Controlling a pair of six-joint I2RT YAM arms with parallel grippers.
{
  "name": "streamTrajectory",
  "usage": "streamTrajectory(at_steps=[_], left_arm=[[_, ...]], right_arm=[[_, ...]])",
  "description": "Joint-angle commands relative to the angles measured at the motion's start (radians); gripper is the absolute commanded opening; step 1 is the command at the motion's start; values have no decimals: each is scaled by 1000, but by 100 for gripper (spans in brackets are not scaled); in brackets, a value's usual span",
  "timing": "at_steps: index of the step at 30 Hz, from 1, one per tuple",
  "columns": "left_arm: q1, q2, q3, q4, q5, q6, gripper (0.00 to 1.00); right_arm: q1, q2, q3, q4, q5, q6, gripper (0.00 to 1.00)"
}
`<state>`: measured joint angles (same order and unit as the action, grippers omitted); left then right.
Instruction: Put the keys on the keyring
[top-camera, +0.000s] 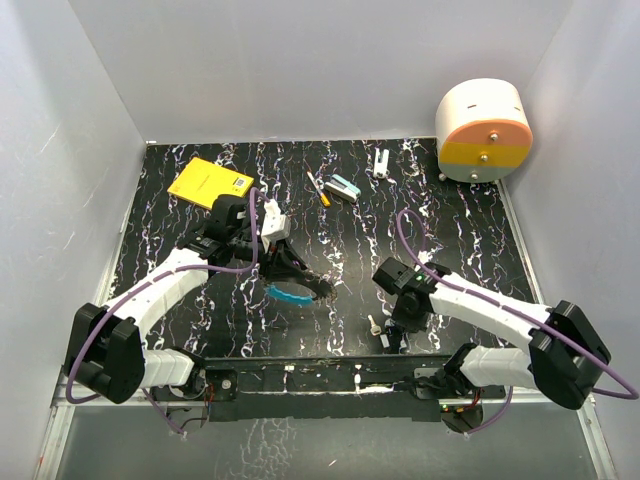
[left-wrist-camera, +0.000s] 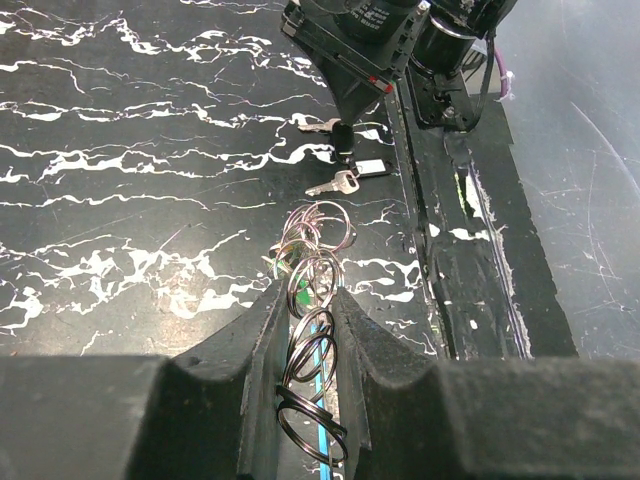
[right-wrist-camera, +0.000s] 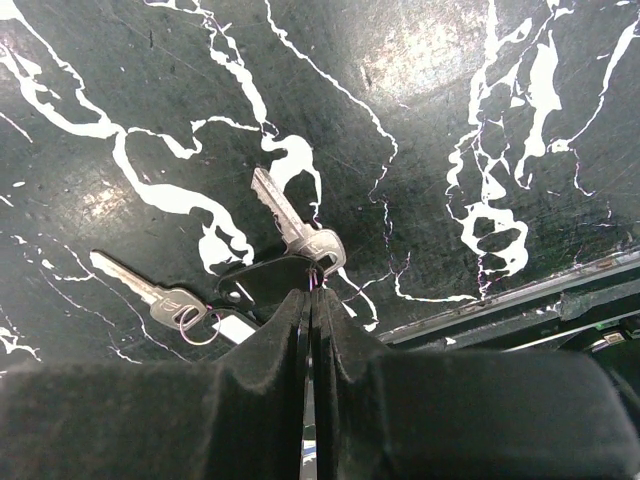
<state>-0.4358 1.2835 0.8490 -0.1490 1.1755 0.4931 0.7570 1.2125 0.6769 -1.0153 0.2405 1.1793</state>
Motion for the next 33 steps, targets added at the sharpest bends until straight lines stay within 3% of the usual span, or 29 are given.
streamTrajectory(at_steps=[1, 16, 22, 27, 33], left_arm=[[-3, -31, 6, 38, 46, -14, 0], [-4, -10, 47, 6, 23, 67, 0], [-4, 0, 58, 20, 29, 47, 0], [-5, -8, 47, -19, 32, 66, 0], [-6, -18, 44, -24, 27, 66, 0]], right_arm=[[-3, -47, 30, -5, 19, -3, 8], [-2, -333, 163, 195, -171, -172, 8], [-1, -322, 198, 181, -159, -195, 9], [-1, -239, 160, 65, -87, -106, 30], [-1, -96, 136, 91, -77, -101, 32]])
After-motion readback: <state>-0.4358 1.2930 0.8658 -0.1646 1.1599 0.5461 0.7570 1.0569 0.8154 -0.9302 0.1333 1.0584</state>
